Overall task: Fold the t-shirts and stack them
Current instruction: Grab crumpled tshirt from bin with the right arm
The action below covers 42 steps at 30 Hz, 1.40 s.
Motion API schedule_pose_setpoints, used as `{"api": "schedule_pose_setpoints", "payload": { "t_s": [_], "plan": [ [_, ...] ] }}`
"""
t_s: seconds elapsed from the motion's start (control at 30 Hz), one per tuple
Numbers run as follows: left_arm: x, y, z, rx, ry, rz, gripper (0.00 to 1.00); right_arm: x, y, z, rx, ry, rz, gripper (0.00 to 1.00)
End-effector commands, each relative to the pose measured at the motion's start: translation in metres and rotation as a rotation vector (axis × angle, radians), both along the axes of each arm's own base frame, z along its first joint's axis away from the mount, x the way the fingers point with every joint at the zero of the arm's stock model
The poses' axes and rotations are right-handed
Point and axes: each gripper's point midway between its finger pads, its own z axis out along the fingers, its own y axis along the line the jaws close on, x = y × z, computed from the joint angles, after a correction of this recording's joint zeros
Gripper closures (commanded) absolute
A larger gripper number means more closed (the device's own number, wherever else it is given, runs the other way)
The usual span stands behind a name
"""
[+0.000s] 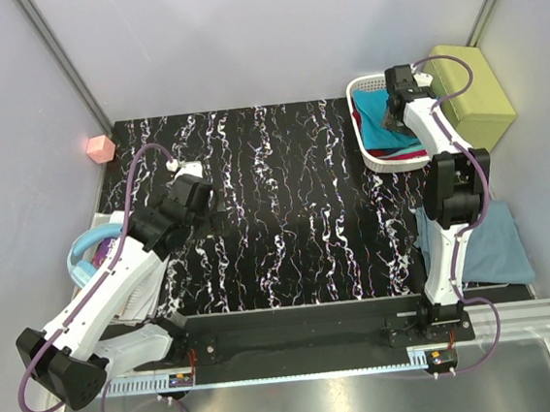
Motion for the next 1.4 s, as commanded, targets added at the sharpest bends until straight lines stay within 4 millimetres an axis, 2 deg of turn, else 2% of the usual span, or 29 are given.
{"api": "schedule_pose_setpoints", "payload": {
  "t_s": [0.0, 0.17, 0.33, 0.53, 0.6, 0.63, 0.67, 0.77, 0.9, 1.03, 1.13, 1.3, 1.37],
  "plan": [
    [0.005, -0.005, 0.004, -0.018, -0.028, -0.013, 0.01, 0.007, 0.004, 0.032, 0.016, -0.099, 0.002, 0.38],
    [0.004, -0.005, 0.001, -0.017, -0.018, -0.015, 0.01, 0.009, 0.003, 0.03, 0.017, -0.096, 0.002, 0.44],
    [0.004, -0.005, 0.002, -0.018, -0.022, -0.012, 0.01, 0.006, 0.002, 0.028, 0.013, -0.09, -0.003, 0.66],
    [0.005, -0.006, -0.001, -0.018, -0.014, -0.008, 0.01, 0.003, 0.002, 0.031, 0.009, -0.093, -0.005, 0.7],
    [0.005, -0.006, -0.002, -0.016, -0.009, -0.009, 0.01, 0.002, 0.002, 0.034, 0.011, -0.098, -0.005, 0.63],
    [0.004, -0.007, -0.003, -0.017, -0.009, -0.01, 0.01, 0.001, 0.003, 0.035, 0.015, -0.1, -0.002, 0.55],
    [0.004, -0.007, -0.003, -0.019, -0.008, -0.01, 0.01, 0.0, 0.005, 0.039, 0.026, -0.108, 0.003, 0.36],
    [0.004, -0.007, -0.003, -0.024, -0.009, -0.011, 0.01, -0.003, 0.007, 0.045, 0.041, -0.122, 0.006, 0.21],
    [0.004, -0.009, -0.004, -0.031, -0.009, -0.015, 0.01, -0.012, 0.008, 0.042, 0.045, -0.113, 0.011, 0.21],
    [0.004, -0.011, -0.004, -0.032, -0.005, -0.022, 0.01, -0.023, 0.005, 0.028, 0.034, -0.078, 0.001, 0.31],
    [0.004, -0.013, -0.005, -0.031, -0.003, -0.028, 0.01, -0.027, 0.003, 0.023, 0.025, -0.065, -0.007, 0.33],
    [0.002, -0.014, -0.006, -0.029, 0.001, -0.036, 0.01, -0.027, 0.001, 0.018, 0.014, -0.054, -0.012, 0.34],
    [0.002, -0.013, -0.007, -0.027, 0.0, -0.035, 0.01, -0.026, 0.0, 0.017, 0.012, -0.052, -0.012, 0.39]
  ]
}}
